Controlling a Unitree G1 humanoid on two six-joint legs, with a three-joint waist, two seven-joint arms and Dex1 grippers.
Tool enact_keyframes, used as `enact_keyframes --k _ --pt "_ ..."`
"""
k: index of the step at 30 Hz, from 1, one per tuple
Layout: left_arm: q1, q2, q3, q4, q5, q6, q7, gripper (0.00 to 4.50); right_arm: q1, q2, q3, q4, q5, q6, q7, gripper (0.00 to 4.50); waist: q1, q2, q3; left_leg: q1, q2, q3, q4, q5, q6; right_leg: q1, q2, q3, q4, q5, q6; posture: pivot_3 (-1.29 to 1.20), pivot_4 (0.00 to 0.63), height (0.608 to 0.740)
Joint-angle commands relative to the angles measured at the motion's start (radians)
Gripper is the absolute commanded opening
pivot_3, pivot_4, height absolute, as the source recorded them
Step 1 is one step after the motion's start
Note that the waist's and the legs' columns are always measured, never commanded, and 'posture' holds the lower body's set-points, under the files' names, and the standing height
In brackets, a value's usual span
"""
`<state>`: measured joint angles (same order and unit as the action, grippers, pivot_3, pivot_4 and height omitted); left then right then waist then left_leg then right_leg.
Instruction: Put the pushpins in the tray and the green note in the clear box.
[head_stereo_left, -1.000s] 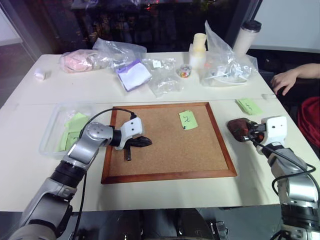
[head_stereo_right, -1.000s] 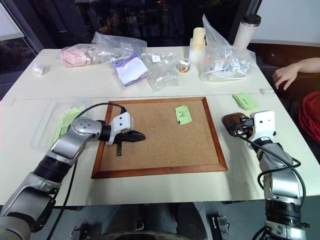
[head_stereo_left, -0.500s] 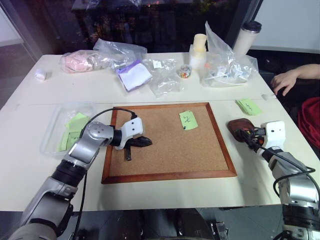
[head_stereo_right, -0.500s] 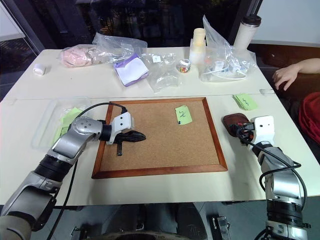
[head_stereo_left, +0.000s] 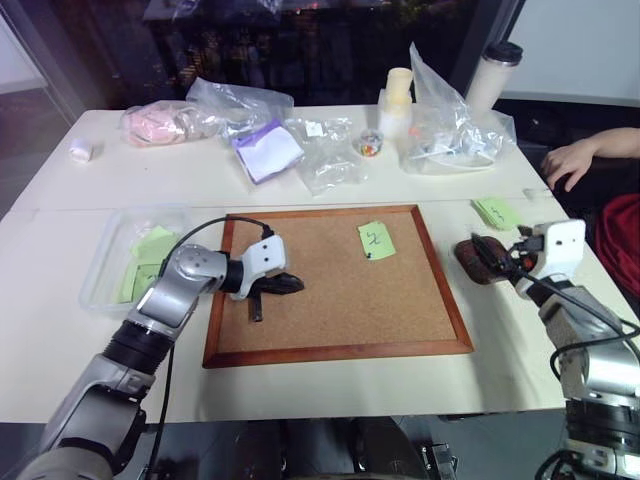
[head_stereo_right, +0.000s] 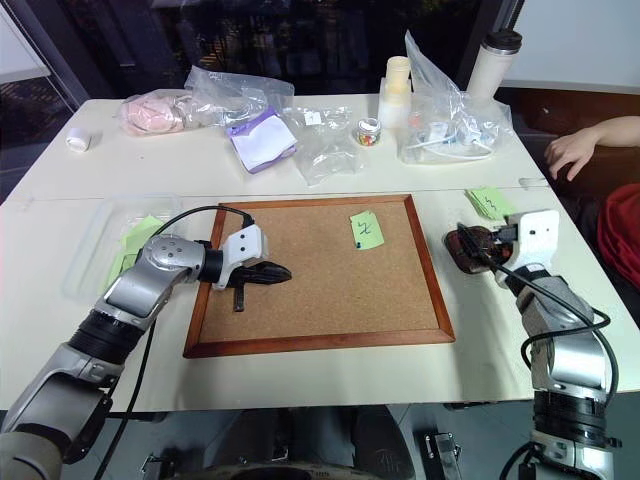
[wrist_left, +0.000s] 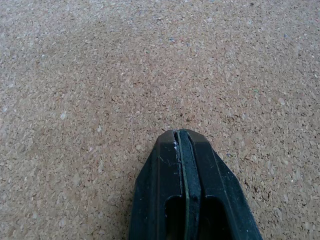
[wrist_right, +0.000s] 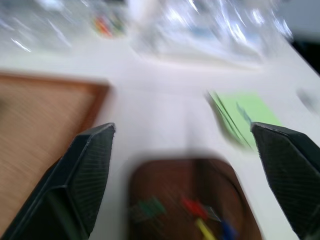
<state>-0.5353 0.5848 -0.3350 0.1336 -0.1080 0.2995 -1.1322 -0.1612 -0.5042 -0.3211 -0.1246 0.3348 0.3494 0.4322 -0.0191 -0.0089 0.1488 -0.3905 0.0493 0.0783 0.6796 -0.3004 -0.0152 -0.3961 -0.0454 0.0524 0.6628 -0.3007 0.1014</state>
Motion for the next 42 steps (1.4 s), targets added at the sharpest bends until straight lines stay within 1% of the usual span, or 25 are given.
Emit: enact_keyframes --k 1,4,8,14,23,25,27,28,31,32,33,34,38,42 --pt "0.036 0.012 -0.048 0.048 0.056 0.022 -0.005 0.0 -0.028 0.036 0.134 -0.132 0.033 0.05 0.05 4.43 0.0 0.0 0.0 0.0 0.0 0.0 0.0 0.0 0.0 0.0 0.0 0.0 0.0 0.0 0.0 0.0 0.15 0.734" --pt "0.036 0.012 -0.048 0.049 0.057 0.021 -0.004 0.0 -0.05 0.087 0.235 -0.136 0.023 0.065 0.063 4.43 0.002 0.0 0.0 0.0 0.0 0.0 0.0 0.0 0.0 0.0 0.0 0.0 0.0 0.0 0.0 0.0 0.15 0.734" --pt "0.036 0.012 -0.048 0.049 0.056 0.023 -0.003 0.0 -0.078 0.144 0.323 -0.045 -0.022 0.016 0.072 4.43 0.002 0.0 0.0 -0.001 0.0 0.0 0.0 0.0 0.0 0.0 0.0 0.0 -0.001 0.0 0.0 0.0 0.15 0.734" --pt "0.042 0.016 -0.045 0.034 0.056 0.036 0.003 0.0 -0.099 0.166 0.372 0.048 -0.06 -0.037 0.104 4.43 0.002 0.0 0.0 -0.001 0.0 0.0 0.0 0.0 0.0 0.0 0.0 0.0 -0.001 0.0 0.0 0.0 0.15 0.734" --pt "0.051 0.024 -0.041 0.019 0.053 0.047 0.009 0.0 -0.126 0.173 0.391 0.157 -0.093 -0.065 0.134 4.43 0.0 0.0 0.0 -0.001 0.0 0.0 0.0 0.0 0.0 -0.001 0.0 0.0 -0.001 0.0 0.0 0.0 0.15 0.734" --pt "0.053 0.025 -0.04 0.017 0.052 0.048 0.01 0.0 -0.135 0.173 0.399 0.181 -0.111 -0.074 0.134 3.91 -0.001 0.0 0.0 0.0 0.0 0.0 0.0 0.0 0.0 -0.001 0.0 0.0 -0.001 0.0 0.0 0.0 0.15 0.734" --pt "0.054 0.025 -0.04 0.016 0.052 0.05 0.011 0.0 -0.141 0.165 0.415 0.203 -0.142 -0.083 0.136 3.15 -0.001 -0.001 0.0 0.0 0.0 0.0 0.0 0.0 0.0 -0.001 0.0 0.0 -0.001 0.0 0.0 0.0 0.15 0.734" --pt "0.055 0.026 -0.039 0.016 0.052 0.049 0.011 0.0 -0.143 0.16 0.422 0.212 -0.156 -0.077 0.136 2.7 -0.001 -0.001 0.0 0.0 0.0 0.0 0.0 0.0 0.0 -0.001 0.0 0.0 -0.001 0.0 0.0 0.0 0.15 0.734" --pt "0.057 0.027 -0.037 0.017 0.053 0.047 0.014 0.0 -0.144 0.152 0.434 0.224 -0.174 -0.052 0.144 1.06 -0.001 -0.002 -0.001 0.0 0.0 0.0 0.0 0.0 0.0 0.0 0.0 0.0 -0.001 0.0 0.0 0.0 0.15 0.734" --pt "0.058 0.027 -0.036 0.018 0.053 0.046 0.015 0.0 -0.142 0.15 0.437 0.224 -0.177 -0.041 0.148 0.64 -0.002 -0.003 -0.002 0.0 0.0 0.0 0.0 0.0 0.0 0.0 0.0 0.0 -0.001 0.0 0.0 0.0 0.15 0.734" --pt "0.058 0.027 -0.035 0.018 0.053 0.046 0.017 0.0 -0.14 0.147 0.441 0.224 -0.181 -0.033 0.153 0.11 -0.001 -0.003 -0.002 0.0 0.0 0.0 0.0 0.0 0.0 0.0 0.0 0.0 -0.001 0.0 0.0 0.0 0.15 0.734" --pt "0.058 0.027 -0.034 0.019 0.053 0.045 0.017 0.0 -0.138 0.144 0.443 0.223 -0.184 -0.024 0.156 0.03 -0.001 -0.003 -0.002 0.0 0.0 0.0 0.0 0.0 0.0 0.0 0.0 0.0 -0.001 0.0 0.0 0.0 0.15 0.734" --pt "0.052 0.024 -0.033 0.027 0.054 0.04 0.02 0.0 -0.139 0.12 0.471 0.222 -0.215 0.009 0.172 0.03 -0.001 -0.004 -0.004 0.0 0.0 0.0 -0.001 0.0 0.0 0.0 0.0 0.0 -0.001 -0.001 -0.001 0.0 0.15 0.734" --pt "0.046 0.021 -0.034 0.036 0.055 0.035 0.021 0.0 -0.15 0.126 0.445 0.202 -0.206 0.021 0.152 0.03 -0.001 -0.007 -0.006 0.0 0.001 0.0 -0.001 0.0 0.001 0.0 0.0 -0.001 -0.001 -0.001 -0.002 0.0 0.15 0.734"
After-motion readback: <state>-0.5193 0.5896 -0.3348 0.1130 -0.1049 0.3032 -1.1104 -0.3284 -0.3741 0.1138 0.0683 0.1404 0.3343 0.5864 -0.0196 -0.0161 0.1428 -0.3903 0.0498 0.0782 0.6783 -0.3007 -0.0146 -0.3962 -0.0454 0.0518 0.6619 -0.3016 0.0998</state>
